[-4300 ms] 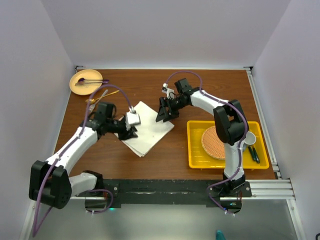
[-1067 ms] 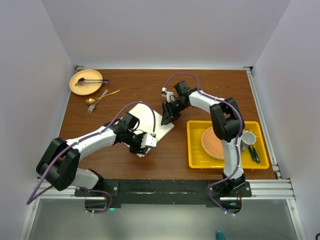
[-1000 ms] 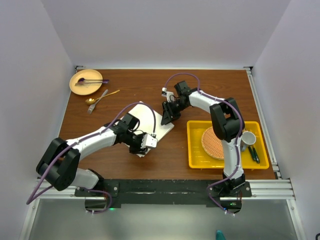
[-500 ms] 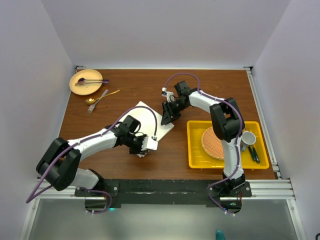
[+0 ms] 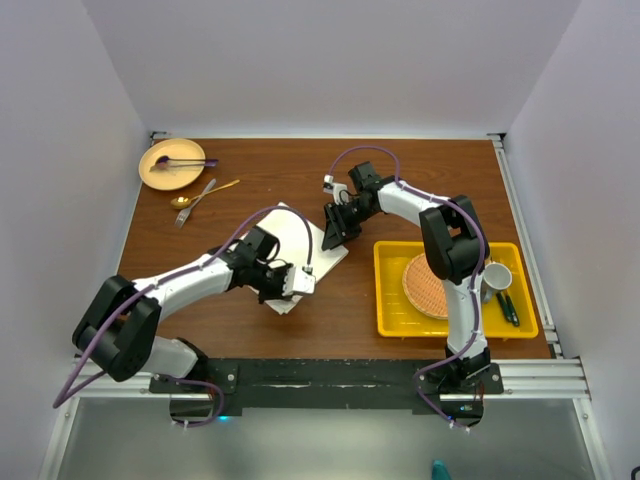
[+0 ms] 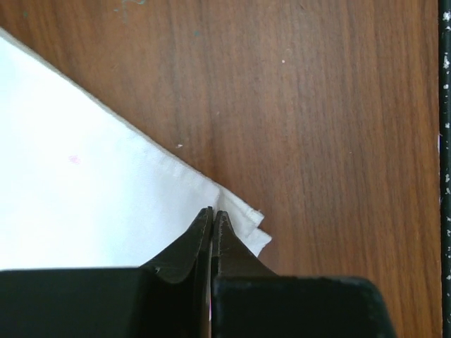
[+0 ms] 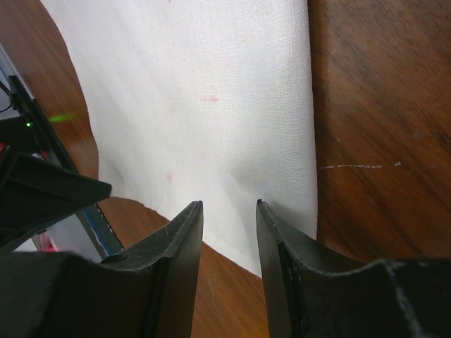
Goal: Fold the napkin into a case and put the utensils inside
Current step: Pick up the top corner of the square folded napkin from the center of the board, then fold the top corner of the square-folded napkin at the center of the board.
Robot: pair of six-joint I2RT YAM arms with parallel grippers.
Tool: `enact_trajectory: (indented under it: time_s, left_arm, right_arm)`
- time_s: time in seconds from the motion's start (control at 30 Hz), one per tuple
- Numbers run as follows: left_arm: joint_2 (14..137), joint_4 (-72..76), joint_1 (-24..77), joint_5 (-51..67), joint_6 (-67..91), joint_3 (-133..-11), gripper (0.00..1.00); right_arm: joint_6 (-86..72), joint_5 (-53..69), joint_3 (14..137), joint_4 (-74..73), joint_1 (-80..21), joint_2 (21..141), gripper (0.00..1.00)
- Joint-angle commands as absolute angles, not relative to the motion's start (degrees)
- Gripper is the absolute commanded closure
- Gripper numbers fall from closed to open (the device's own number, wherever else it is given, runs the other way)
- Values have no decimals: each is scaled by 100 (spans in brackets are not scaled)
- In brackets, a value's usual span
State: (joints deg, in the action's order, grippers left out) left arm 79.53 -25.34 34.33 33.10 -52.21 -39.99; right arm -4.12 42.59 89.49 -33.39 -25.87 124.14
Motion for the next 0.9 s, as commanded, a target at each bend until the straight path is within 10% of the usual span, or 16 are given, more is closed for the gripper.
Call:
enact_trajectory:
  time_s: [0.0,0.87]
  left_arm:
    - [7945,-2715,3016,3594,-5326,-4543,100]
    - [11135,-2197,1459,3463,-5625,-8094,100]
  right_arm:
    - [-448,4263,9026,-3375,-2584,12287,59]
    - [-440,4105,9791,-3612,-2540,12586,54]
